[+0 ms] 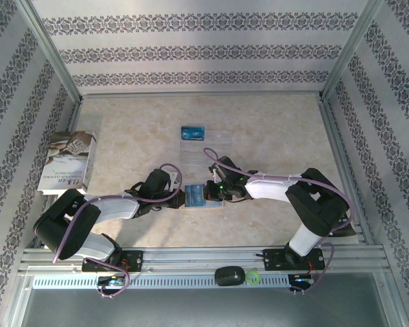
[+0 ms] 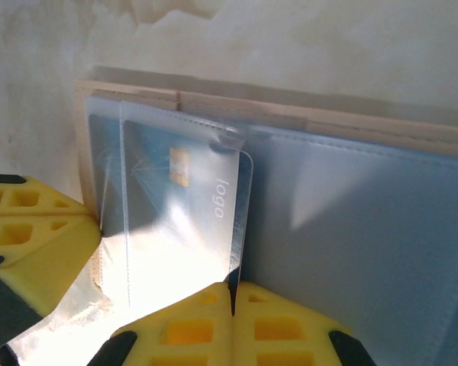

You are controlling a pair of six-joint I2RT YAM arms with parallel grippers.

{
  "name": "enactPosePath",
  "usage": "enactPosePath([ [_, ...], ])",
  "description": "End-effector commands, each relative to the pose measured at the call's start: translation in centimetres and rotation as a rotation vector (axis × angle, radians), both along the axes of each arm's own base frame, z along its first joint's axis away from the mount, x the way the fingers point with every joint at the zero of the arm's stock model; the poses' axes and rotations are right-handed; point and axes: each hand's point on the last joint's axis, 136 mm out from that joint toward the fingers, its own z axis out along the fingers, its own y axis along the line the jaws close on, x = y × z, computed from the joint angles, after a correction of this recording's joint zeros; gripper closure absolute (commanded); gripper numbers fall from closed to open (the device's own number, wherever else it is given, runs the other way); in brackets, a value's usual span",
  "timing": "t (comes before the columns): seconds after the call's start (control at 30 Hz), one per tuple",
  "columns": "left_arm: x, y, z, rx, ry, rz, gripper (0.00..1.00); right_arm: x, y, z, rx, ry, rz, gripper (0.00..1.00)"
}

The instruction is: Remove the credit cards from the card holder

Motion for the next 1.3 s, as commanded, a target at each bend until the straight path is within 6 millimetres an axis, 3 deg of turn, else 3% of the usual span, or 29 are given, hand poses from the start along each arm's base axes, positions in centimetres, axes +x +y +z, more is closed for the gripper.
enactPosePath([
  [0.0, -1.6, 1.2, -2.3, 0.048, 0.083, 0.013, 0.9, -0.2, -3.0, -1.1, -0.133, -0.019, -0.042, 0.97],
  [0.13, -1.2, 1.1, -1.3, 0.043, 0.056, 0.013, 0.9, 0.1, -3.0, -0.3, -0.132, -0.046, -0.043, 0.83],
  [0.3, -0.4, 1.3, 1.8, 0.036, -0.027, 0.017, 0.88, 0.6, -3.5, 1.1, -0.137, -0.102, -0.053, 0.82],
  [0.43, 0.6, 0.1, 5.0, -0.018, -0.112, -0.003, 0.86, 0.6, -1.6, 2.7, 0.005, -0.113, 0.001, 0.78],
  [0.5, 1.0, -1.0, 5.4, -0.043, -0.127, -0.026, 0.86, 0.4, -0.6, 2.7, 0.067, -0.071, 0.026, 0.78],
  [0.67, 1.8, -3.7, 4.6, -0.092, -0.119, -0.063, 0.87, 0.3, 0.0, 1.5, 0.099, -0.022, 0.031, 0.78],
  [0.8, 2.1, -4.4, 3.9, -0.081, -0.114, -0.071, 0.87, 0.0, -0.4, 1.3, 0.094, -0.021, 0.024, 0.78],
  [1.03, 2.0, -3.6, 1.1, -0.004, -0.048, -0.047, 0.9, -0.2, -0.9, 0.4, 0.083, 0.004, 0.003, 0.78],
  [1.27, 0.9, -2.4, -0.8, 0.03, 0.009, -0.025, 0.92, 0.0, -0.3, 0.6, 0.13, 0.022, 0.004, 0.78],
])
